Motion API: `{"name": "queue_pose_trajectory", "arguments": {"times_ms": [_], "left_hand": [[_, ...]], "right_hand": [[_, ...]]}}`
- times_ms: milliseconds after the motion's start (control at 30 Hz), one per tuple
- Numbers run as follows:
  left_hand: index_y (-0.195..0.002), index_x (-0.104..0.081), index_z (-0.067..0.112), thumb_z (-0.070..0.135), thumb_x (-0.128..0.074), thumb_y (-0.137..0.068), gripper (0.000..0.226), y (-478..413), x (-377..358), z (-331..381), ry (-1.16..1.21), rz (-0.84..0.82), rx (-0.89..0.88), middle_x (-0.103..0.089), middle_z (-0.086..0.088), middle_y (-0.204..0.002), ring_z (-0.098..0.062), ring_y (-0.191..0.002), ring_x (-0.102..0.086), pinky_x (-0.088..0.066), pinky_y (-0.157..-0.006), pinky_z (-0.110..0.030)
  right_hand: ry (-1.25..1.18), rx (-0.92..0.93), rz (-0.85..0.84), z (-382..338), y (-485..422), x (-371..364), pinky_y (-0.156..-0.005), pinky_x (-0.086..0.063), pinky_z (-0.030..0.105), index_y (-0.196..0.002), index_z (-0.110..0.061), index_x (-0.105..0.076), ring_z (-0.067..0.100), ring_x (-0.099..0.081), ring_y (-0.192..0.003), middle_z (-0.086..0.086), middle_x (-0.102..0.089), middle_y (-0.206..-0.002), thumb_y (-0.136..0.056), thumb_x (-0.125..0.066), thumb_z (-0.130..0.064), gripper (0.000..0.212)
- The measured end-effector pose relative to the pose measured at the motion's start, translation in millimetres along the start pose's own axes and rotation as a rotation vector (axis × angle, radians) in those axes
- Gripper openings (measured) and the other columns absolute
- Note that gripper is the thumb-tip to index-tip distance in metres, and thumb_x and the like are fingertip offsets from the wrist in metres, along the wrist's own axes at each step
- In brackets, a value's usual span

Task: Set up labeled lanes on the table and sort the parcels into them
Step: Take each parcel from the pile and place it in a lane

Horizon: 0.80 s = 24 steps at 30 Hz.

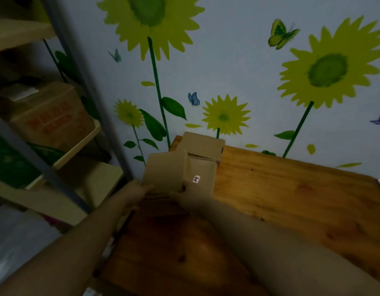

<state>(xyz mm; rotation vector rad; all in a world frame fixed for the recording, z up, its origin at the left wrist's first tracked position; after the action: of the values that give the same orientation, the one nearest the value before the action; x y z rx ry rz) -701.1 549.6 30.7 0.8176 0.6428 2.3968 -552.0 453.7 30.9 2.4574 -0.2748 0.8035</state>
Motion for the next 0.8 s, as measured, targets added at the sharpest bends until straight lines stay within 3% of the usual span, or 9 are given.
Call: {"name": "queue_pose_trajectory", "arguments": {"times_ms": [133, 233, 333, 400, 467, 533, 633, 700, 800], "left_hand": [[-0.125, -0.046, 0.014, 0.011, -0.065, -0.085, 0.044, 5, 11, 19, -0.002, 0.008, -0.108, -0.059, -0.011, -0.108, -0.032, -0.092, -0.060, -0.051, -0.072, -0.042], [-0.125, -0.047, 0.014, 0.005, -0.064, -0.083, 0.046, 19, 10, 47, 0.039, 0.031, -0.222, -0.060, -0.008, -0.111, -0.026, -0.091, -0.059, -0.050, -0.066, -0.032], [-0.126, -0.043, 0.018, 0.023, -0.061, -0.089, 0.041, 42, -7, 83, 0.129, 0.029, -0.305, -0.060, 0.000, -0.102, -0.015, -0.084, -0.060, -0.050, -0.059, -0.023], [-0.122, -0.044, 0.023, 0.045, -0.049, -0.092, 0.038, 61, -32, 104, 0.237, -0.046, -0.293, -0.061, -0.002, -0.105, -0.018, -0.091, -0.060, -0.054, -0.074, -0.037], [-0.117, -0.053, 0.032, 0.069, -0.029, -0.087, 0.053, 80, -61, 126, 0.330, -0.154, -0.301, -0.067, -0.001, -0.100, -0.022, -0.093, -0.060, -0.051, -0.081, -0.046], [-0.109, -0.058, 0.040, 0.082, -0.014, -0.078, 0.069, 96, -88, 140, 0.382, -0.216, -0.306, -0.068, -0.001, -0.099, -0.026, -0.093, -0.061, -0.049, -0.080, -0.050], [-0.119, -0.055, 0.045, 0.090, -0.008, -0.067, 0.083, 119, -137, 156, 0.354, -0.325, -0.298, -0.062, -0.004, -0.118, -0.035, -0.111, -0.055, -0.040, -0.089, -0.058], [-0.108, -0.062, 0.047, 0.087, -0.015, -0.073, 0.071, 144, -173, 169, 0.306, -0.384, -0.339, -0.068, 0.000, -0.109, -0.029, -0.107, -0.058, -0.044, -0.087, -0.053], [-0.095, -0.066, 0.043, 0.065, -0.041, -0.085, 0.035, 183, -222, 189, 0.205, -0.370, -0.447, -0.070, 0.005, -0.097, -0.016, -0.095, -0.060, -0.047, -0.075, -0.038]], "right_hand": [[-0.179, 0.020, 0.064, -15, 10, 17, -0.091, -0.051, 0.041, -0.125, -0.020, -0.049, 0.024, -0.059, -0.104, 0.004, -0.059, -0.115, -0.089, -0.062, -0.032, 0.040], [-0.394, 0.025, 0.168, -13, 25, 53, -0.071, -0.056, 0.033, -0.114, -0.023, -0.043, 0.017, -0.062, -0.087, -0.002, -0.058, -0.100, -0.086, -0.068, -0.023, 0.037], [-0.428, 0.076, 0.323, -7, 51, 99, -0.076, -0.056, 0.039, -0.133, -0.022, -0.035, 0.026, -0.064, -0.094, 0.007, -0.060, -0.109, -0.087, -0.067, -0.016, 0.057], [-0.377, 0.114, 0.378, 3, 75, 127, -0.068, -0.056, 0.035, -0.134, -0.040, -0.032, 0.025, -0.065, -0.090, 0.001, -0.062, -0.102, -0.087, -0.064, -0.014, 0.062], [-0.392, 0.095, 0.428, 21, 102, 155, -0.065, -0.056, 0.034, -0.120, -0.040, -0.037, 0.018, -0.064, -0.083, 0.000, -0.062, -0.098, -0.087, -0.065, -0.026, 0.046], [-0.473, 0.063, 0.464, 43, 127, 180, -0.083, -0.052, 0.039, -0.109, -0.028, -0.048, 0.016, -0.061, -0.092, 0.000, -0.060, -0.106, -0.088, -0.055, -0.056, 0.036], [-0.667, -0.080, 0.490, 89, 165, 213, -0.089, -0.043, 0.043, -0.095, -0.017, -0.059, 0.022, -0.060, -0.104, 0.003, -0.064, -0.106, -0.083, -0.021, -0.079, 0.073], [-0.680, -0.156, 0.531, 122, 193, 233, -0.085, -0.043, 0.042, -0.101, -0.013, -0.066, 0.026, -0.060, -0.105, 0.009, -0.067, -0.107, -0.080, -0.017, -0.083, 0.088], [-0.683, -0.115, 0.515, 158, 234, 253, -0.081, -0.043, 0.041, -0.112, -0.030, -0.059, 0.021, -0.059, -0.101, 0.000, -0.064, -0.110, -0.086, -0.027, -0.074, 0.059]]}}
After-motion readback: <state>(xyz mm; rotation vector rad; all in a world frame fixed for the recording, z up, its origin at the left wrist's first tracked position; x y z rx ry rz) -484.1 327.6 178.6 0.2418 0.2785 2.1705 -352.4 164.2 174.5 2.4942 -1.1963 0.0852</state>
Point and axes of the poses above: each hand's wrist, its own y-axis away from the middle knuckle, its own x-axis out of the back of the hand, z = x × y, the point moved 8 cm from there along -y, towards the middle knuckle
